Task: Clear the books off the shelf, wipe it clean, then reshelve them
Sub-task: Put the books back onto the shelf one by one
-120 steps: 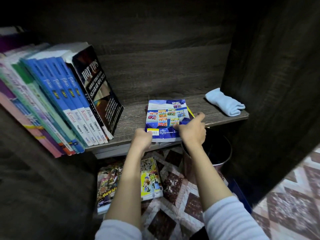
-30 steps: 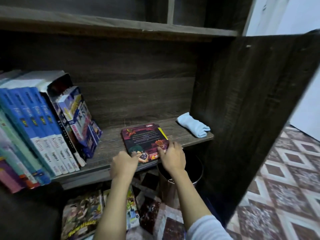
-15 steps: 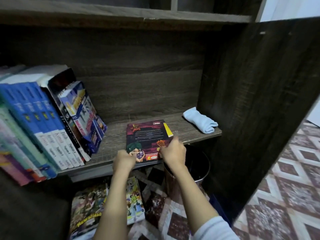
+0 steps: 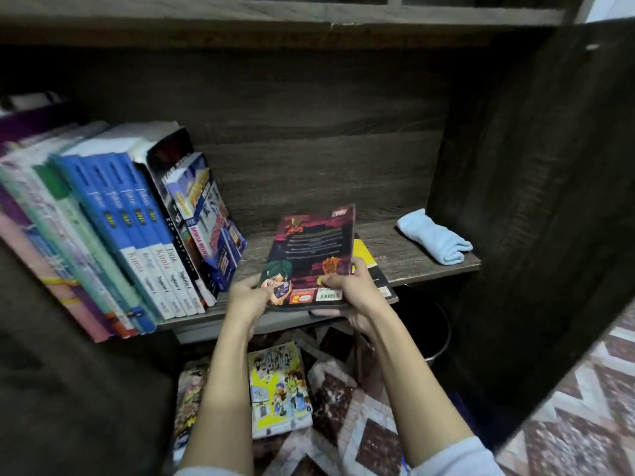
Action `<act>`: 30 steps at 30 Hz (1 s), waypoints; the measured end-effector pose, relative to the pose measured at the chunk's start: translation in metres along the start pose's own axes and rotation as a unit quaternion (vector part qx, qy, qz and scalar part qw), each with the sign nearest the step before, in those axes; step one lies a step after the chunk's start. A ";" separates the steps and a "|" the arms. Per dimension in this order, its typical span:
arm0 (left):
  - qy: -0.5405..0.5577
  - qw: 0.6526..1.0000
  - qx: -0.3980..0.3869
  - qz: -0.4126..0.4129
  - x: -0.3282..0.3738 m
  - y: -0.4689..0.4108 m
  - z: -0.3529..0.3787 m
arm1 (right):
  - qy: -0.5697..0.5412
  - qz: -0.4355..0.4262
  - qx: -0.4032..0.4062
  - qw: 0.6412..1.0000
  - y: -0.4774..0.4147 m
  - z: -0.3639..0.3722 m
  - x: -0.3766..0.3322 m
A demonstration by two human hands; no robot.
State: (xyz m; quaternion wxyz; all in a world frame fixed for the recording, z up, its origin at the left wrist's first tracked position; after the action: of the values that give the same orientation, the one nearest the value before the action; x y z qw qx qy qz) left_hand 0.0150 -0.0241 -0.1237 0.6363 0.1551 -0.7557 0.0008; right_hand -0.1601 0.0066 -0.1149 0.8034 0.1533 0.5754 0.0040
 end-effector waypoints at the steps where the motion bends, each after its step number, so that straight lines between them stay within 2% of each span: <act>1: -0.019 1.000 0.007 0.019 0.006 -0.002 -0.006 | -0.008 -0.038 0.000 0.999 0.000 0.008 -0.004; 4: -0.108 0.989 0.057 0.084 0.027 -0.009 -0.027 | 0.086 -0.179 0.035 0.979 0.004 0.028 -0.013; 6: -0.103 0.983 0.066 0.138 0.048 -0.003 -0.036 | 0.169 -0.249 0.068 0.951 0.012 0.042 -0.015; 10: 0.026 0.972 0.025 0.234 0.101 0.028 -0.044 | 0.274 -0.315 0.099 0.903 0.028 0.075 -0.005; 13: 0.115 0.955 -0.021 0.274 0.129 0.047 -0.052 | 0.303 -0.343 0.057 0.888 0.036 0.103 0.009; 17: -0.008 0.938 0.020 0.346 0.136 0.054 -0.071 | 0.316 -0.338 0.004 0.886 0.034 0.132 0.028; 20: -0.069 0.933 0.084 0.343 0.124 0.041 -0.088 | 0.320 -0.312 -0.032 0.894 0.023 0.147 0.039; 24: -0.107 0.932 0.099 0.332 0.112 0.032 -0.097 | 0.325 -0.258 -0.072 0.907 0.003 0.156 0.049; 27: -0.214 0.884 0.177 0.376 0.114 0.040 -0.098 | 0.329 -0.223 -0.101 0.912 -0.013 0.159 0.048; 30: -0.289 0.842 0.237 0.390 0.115 0.038 -0.097 | 0.360 -0.200 -0.167 0.896 -0.027 0.165 0.051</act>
State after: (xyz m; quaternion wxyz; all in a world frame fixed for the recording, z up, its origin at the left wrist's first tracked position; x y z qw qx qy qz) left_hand 0.0830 0.0045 0.0125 0.2804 -0.0128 -0.8800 0.3832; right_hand 0.0050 -0.0492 -0.1207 0.5387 -0.1130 0.8349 -0.0055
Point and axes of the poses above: each hand's wrist, its own y-axis away from the middle knuckle, its own z-axis out of the palm, x = y × z, the point moved 7 cm from there along -y, towards the middle knuckle, and after that the axes turned 3 degrees about x, right-handed, at the moved point
